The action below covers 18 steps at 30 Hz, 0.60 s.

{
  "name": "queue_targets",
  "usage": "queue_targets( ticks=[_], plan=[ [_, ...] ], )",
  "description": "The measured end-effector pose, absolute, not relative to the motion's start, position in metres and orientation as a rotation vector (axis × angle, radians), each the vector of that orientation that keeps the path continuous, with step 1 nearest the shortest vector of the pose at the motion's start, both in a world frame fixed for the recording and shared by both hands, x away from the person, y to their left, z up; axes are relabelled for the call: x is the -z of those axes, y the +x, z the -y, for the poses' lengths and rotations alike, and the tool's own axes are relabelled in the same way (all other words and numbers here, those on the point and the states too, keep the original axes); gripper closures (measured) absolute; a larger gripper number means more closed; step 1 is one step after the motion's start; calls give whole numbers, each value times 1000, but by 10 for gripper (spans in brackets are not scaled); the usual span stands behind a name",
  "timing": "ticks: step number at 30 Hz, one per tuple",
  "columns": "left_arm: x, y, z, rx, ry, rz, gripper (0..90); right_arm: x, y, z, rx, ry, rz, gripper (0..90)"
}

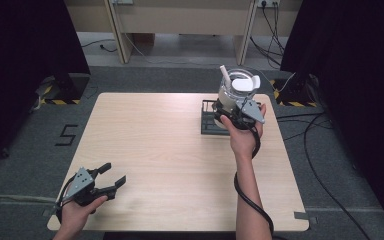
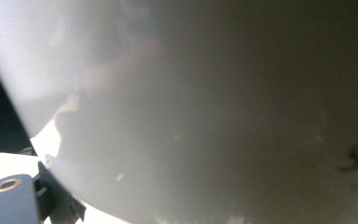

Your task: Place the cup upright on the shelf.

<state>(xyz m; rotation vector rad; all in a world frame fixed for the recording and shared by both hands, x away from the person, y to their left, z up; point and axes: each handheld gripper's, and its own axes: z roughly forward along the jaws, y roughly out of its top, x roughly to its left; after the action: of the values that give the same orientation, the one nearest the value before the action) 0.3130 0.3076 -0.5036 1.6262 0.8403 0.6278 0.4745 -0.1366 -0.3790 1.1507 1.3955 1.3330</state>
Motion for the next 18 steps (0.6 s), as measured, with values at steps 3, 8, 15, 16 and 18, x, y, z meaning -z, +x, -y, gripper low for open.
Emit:
queue_targets(
  ticks=[3,8,15,16,18],
  plan=[
    [504,313,-308,-627,1625,-841,222,377,477,139,-1324,1153,-1394,105],
    [504,313,-307,-625,1621,-842,222,374,483,143,-1312,1164,-1389,105],
    [504,313,-307,-624,1625,-841,222,368,491,147,-1296,1166,-1385,105],
    [504,313,-307,-624,1625,-841,222,368,493,148,-1294,1170,-1384,105],
    [504,313,-307,-624,1625,-842,222,368,497,150,-1287,1178,-1385,105]
  ],
)
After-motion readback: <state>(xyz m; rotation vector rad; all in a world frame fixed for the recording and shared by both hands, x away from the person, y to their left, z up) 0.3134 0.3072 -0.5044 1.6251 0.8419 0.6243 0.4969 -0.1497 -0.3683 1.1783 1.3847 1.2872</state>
